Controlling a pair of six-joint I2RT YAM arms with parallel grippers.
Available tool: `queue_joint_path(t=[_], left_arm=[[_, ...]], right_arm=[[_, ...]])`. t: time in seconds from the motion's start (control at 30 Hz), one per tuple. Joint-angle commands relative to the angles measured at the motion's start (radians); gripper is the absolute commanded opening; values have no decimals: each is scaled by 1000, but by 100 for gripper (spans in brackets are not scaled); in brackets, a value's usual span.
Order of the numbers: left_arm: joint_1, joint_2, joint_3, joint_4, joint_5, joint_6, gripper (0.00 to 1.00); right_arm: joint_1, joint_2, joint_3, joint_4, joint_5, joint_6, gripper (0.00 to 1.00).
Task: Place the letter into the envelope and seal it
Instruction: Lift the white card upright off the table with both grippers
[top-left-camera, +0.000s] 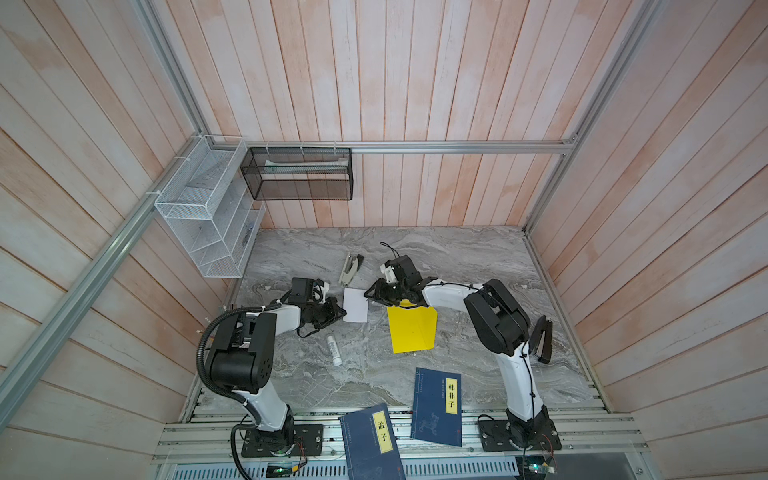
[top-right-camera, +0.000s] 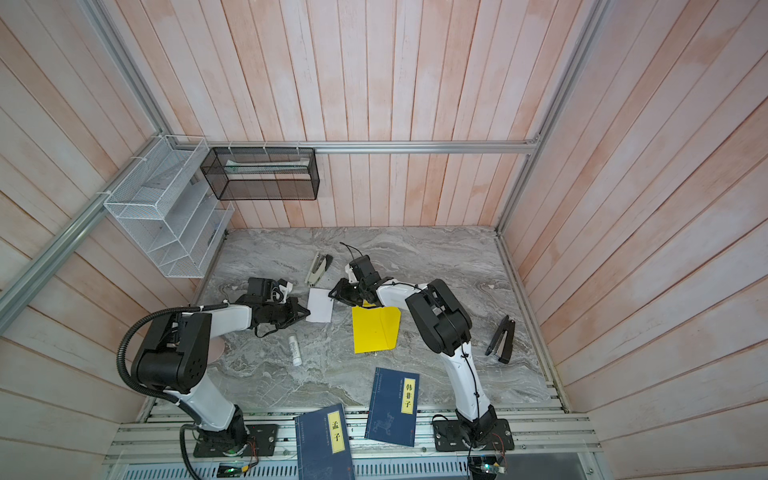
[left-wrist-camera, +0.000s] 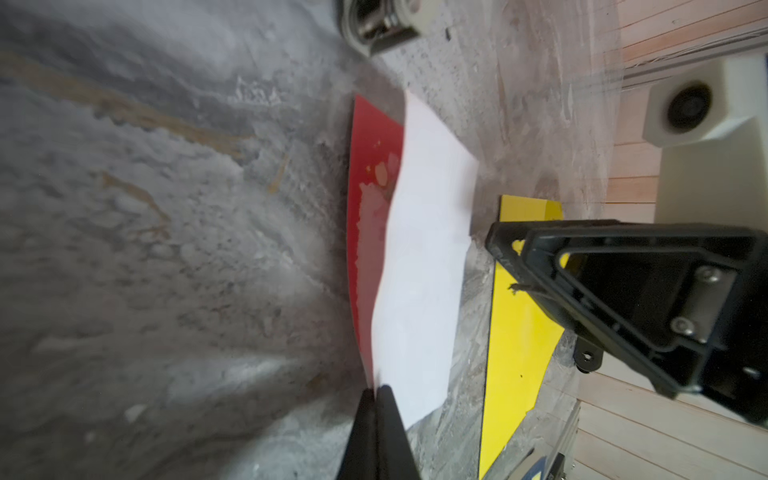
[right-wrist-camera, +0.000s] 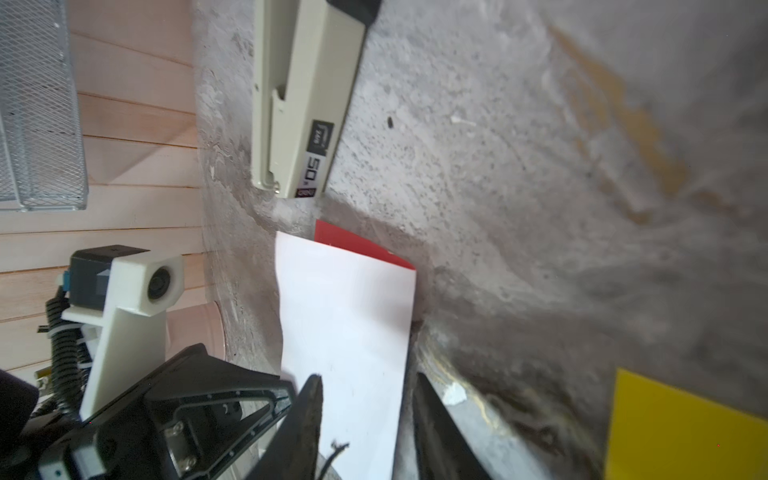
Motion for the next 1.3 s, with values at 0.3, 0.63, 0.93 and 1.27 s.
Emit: queue_joint_path(t=[0.3,0.63,0.93,1.27], left_arm=[[-54,-268,157,-171,-86,203,0],[-108,-380,139,40,39,16,0],[-200,-339,138,186,73,-116,0],[-236,-299,134,273,99,-186,0]], right_arm=[[-93,-389,-157,24,-31,-347,42],[-160,-629,-521,469,-186,-204,55],[-151,-641,-635,782,-242,-62,64],[-149,-632,-631,783,-239,-77,60]])
